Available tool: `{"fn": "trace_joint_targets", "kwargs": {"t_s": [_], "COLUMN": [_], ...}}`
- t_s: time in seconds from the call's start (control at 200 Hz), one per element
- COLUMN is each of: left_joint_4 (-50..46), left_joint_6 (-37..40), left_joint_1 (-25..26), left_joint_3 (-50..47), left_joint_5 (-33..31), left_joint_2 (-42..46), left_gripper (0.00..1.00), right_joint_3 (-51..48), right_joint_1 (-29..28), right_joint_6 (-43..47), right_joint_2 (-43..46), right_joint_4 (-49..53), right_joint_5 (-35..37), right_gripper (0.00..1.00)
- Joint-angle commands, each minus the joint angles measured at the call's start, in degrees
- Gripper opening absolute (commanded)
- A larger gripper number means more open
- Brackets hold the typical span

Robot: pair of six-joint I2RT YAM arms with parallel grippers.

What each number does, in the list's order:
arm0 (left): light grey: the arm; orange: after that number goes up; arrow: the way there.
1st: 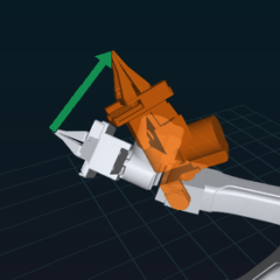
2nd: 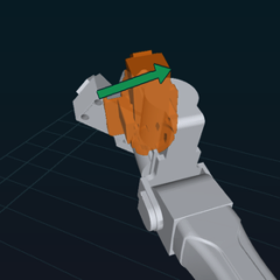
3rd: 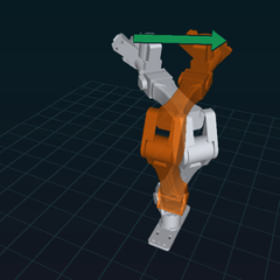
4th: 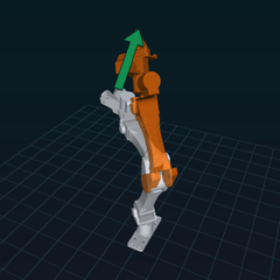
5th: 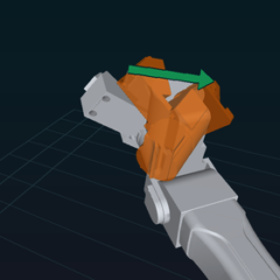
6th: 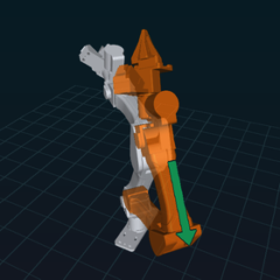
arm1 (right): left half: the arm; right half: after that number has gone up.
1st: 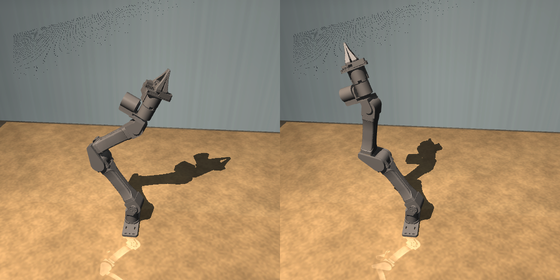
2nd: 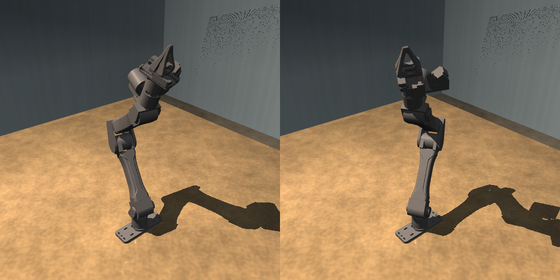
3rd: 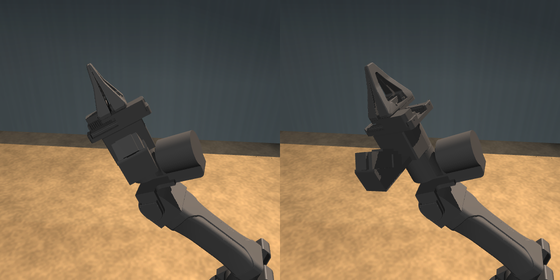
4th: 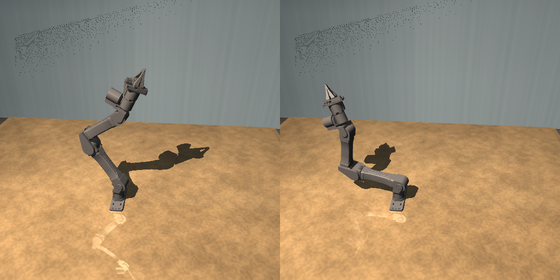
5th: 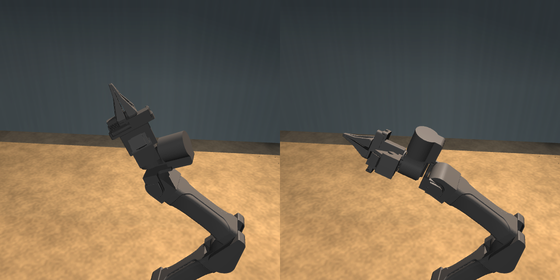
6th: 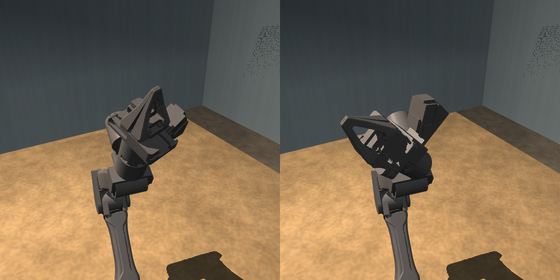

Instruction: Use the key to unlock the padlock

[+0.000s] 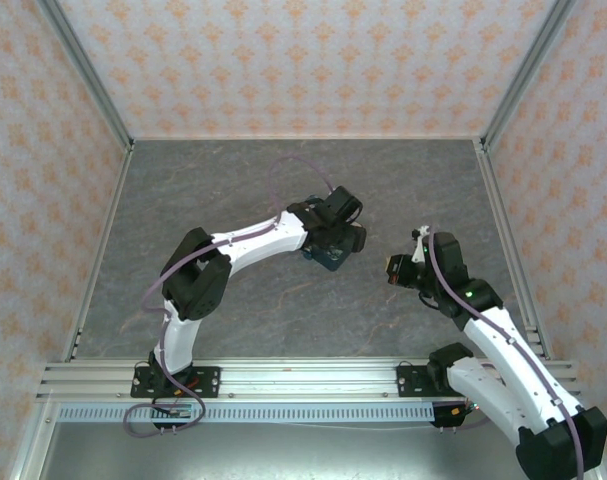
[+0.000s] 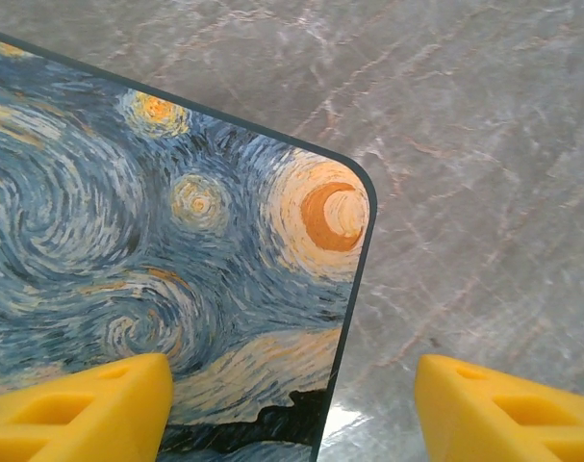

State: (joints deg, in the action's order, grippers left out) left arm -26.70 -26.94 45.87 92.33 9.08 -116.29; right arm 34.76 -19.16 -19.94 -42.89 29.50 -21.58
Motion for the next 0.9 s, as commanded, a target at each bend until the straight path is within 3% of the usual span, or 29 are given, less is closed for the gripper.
{"fn": "trace_joint_targets", "kwargs": {"t_s": [0.0, 0.245, 0.49, 0.741, 0.896], "left_joint_4": [-0.8, 4.3, 16.5, 34.2, 47.4], "left_joint_6": [-0.3, 1.5, 0.7, -7.1, -7.9], "left_joint_1": [0.6, -0.8, -3.4, -9.2, -12.1], "left_joint_3": [-0.6, -8.0, -27.1, -46.3, -54.1], "left_joint_5": [4.4, 1.9, -2.4, 3.2, 8.0], "left_joint_2": [0.4, 13.0, 27.2, 32.7, 32.0], "left_gripper": [0.68, 0.71, 0.8, 0.82, 0.83], "right_joint_3": [-1.1, -2.5, -3.7, -1.4, 0.8], "right_joint_1": [1.0, 1.0, 1.0, 0.0, -1.3], "right_joint_6": [-0.8, -1.5, -5.3, -8.2, -9.6], "right_joint_2": [0.4, -1.0, -7.9, -17.9, -24.4], "right_joint_4": [-3.4, -10.2, -21.6, -30.5, -34.6], "right_joint_5": [-3.7, -10.1, -17.0, -19.0, -19.0], "right_gripper": [0.0, 0.0, 0.0, 0.0, 0.0]}}
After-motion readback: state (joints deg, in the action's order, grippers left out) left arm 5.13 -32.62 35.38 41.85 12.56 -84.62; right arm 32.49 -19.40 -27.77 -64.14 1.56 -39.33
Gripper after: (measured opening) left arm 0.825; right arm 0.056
